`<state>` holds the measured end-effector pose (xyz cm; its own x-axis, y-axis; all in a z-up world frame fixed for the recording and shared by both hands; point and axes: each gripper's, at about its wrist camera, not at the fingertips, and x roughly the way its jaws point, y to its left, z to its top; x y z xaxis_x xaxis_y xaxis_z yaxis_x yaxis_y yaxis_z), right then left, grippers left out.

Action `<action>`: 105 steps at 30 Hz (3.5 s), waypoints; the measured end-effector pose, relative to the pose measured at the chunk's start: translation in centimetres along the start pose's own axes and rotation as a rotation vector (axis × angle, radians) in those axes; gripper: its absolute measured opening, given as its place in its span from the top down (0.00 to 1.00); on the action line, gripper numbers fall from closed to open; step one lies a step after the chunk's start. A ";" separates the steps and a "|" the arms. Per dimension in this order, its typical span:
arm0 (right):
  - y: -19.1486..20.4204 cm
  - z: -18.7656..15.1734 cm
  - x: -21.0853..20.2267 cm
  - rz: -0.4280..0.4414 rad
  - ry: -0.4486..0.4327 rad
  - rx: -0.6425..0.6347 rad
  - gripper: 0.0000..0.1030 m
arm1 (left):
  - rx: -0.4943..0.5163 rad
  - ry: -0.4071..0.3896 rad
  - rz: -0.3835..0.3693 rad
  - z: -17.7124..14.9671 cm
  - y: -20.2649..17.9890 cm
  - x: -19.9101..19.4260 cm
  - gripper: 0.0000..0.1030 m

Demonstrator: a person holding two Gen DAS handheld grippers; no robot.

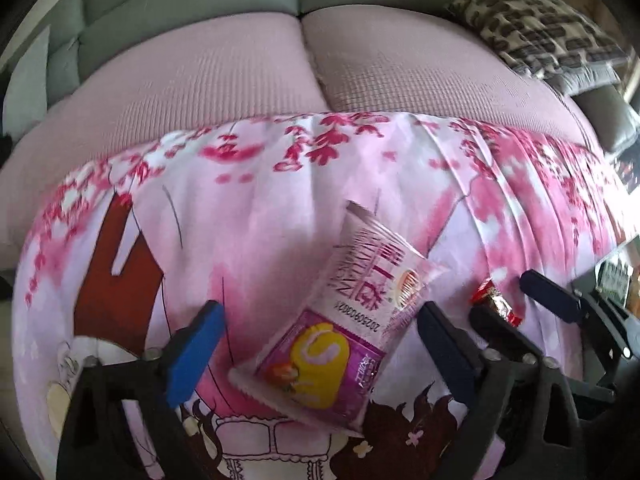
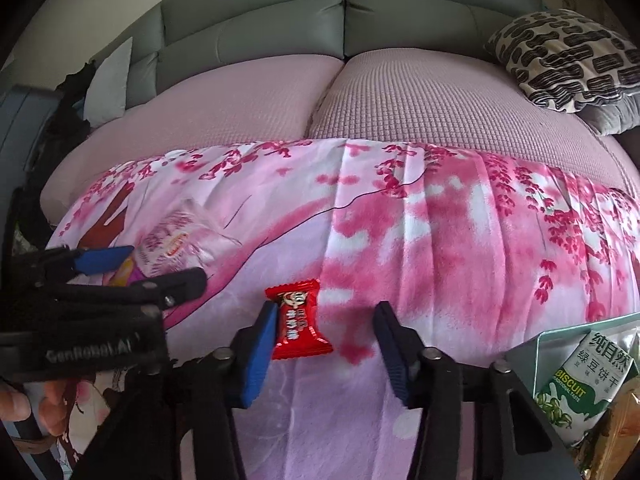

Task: Organize snacks
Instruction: 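Grasp the pink Swiss roll packet with the left tool while the right grasps the red candy, then carry the Swiss roll packet and red candy over the tray with both tools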

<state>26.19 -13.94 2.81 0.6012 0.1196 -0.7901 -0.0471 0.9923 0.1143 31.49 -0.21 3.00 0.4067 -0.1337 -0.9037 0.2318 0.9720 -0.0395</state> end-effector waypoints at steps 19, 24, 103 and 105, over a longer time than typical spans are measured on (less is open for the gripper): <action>-1.5 -2.0 -4.1 0.035 -0.041 0.086 0.73 | -0.273 -0.105 -0.008 -5.3 0.8 -3.8 0.61; -1.3 -2.9 -7.0 0.035 -0.072 0.084 0.73 | -0.314 -0.154 -0.007 -6.1 -0.3 -6.1 0.61; -19.6 -11.8 -21.6 -0.205 -0.174 0.468 0.73 | 0.020 -0.220 -0.187 -11.6 -22.8 -10.1 0.60; -19.5 -11.7 -21.3 -0.201 -0.169 0.464 0.73 | -0.003 -0.225 -0.184 -11.3 -22.2 -9.7 0.60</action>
<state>4.94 -35.46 10.32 0.6840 -0.1168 -0.7201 0.4175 0.8722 0.2551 12.38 -18.26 7.80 0.5440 -0.3468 -0.7641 0.3176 0.9280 -0.1950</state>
